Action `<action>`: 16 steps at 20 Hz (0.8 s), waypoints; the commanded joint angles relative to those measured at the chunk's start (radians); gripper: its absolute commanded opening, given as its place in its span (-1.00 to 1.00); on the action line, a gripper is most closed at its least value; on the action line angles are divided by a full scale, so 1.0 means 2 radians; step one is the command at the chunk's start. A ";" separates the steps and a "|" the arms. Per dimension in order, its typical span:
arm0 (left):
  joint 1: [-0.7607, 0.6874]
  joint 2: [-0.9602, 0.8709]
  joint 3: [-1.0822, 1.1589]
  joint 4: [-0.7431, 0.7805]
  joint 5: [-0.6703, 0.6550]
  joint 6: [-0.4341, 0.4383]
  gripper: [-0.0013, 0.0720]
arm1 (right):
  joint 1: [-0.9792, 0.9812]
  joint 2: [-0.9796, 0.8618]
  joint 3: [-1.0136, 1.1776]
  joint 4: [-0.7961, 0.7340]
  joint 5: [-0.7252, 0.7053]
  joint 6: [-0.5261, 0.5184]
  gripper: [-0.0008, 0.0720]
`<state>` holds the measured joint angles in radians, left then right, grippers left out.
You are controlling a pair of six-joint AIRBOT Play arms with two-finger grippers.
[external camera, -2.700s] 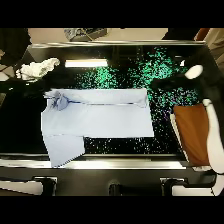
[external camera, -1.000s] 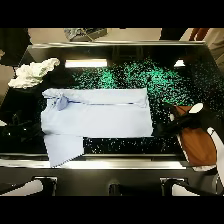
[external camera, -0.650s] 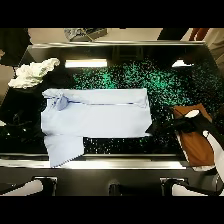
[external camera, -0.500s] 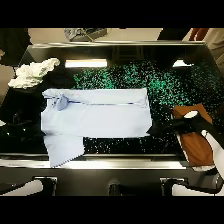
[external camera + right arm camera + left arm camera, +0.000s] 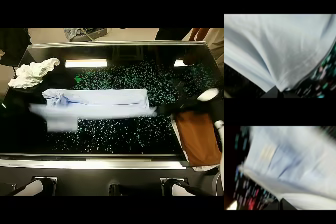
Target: Fold the shirts.
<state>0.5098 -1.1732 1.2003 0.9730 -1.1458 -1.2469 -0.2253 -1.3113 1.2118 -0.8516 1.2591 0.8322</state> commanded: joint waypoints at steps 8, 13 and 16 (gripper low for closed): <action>-0.037 0.189 0.413 -0.047 0.089 -0.064 -0.87 | -0.001 0.268 0.393 -0.221 -0.108 0.058 -0.83; -0.038 0.239 0.413 0.025 0.076 -0.120 -0.87 | -0.001 0.311 0.393 -0.278 -0.039 0.106 -0.83; -0.038 0.234 0.411 0.080 0.039 -0.120 -0.87 | -0.001 0.297 0.392 -0.278 0.000 0.117 -0.83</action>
<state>0.4355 -0.7189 2.0155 1.0218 -1.0069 -1.4597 -0.2272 -0.7185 1.9896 -1.3682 1.1786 1.0214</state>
